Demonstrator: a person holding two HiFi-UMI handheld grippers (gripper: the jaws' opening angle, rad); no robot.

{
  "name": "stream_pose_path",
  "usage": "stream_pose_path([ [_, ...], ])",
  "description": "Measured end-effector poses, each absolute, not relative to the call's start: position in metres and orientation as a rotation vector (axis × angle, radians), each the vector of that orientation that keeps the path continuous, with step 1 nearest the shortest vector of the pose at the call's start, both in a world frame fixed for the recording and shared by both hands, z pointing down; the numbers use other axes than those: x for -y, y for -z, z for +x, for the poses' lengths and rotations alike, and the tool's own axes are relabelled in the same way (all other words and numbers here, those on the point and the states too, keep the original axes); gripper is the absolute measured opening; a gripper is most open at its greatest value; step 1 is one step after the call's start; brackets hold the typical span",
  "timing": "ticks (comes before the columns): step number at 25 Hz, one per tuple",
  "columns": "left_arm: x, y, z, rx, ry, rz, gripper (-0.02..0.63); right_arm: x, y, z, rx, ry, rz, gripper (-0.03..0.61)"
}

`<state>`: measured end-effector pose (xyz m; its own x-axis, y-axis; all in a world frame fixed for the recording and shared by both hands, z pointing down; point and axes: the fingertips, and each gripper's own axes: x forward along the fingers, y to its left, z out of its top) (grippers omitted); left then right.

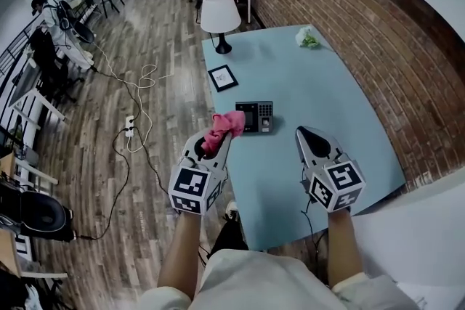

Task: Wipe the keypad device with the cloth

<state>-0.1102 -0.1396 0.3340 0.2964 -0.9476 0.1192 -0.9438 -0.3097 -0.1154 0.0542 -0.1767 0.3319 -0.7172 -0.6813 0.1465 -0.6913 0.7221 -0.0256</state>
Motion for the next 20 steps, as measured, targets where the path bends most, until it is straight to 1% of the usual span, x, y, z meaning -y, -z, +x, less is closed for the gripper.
stream_pose_path([
  [8, 0.232, -0.384, -0.138, -1.805, 0.347, -2.604, 0.087, 0.233, -0.362, 0.039, 2.72, -0.228, 1.224, 0.017],
  [20, 0.335, -0.484, -0.147, -1.764, 0.489, -2.741, 0.087, 0.261, -0.419, 0.036, 2.577, -0.361, 1.303, 0.017],
])
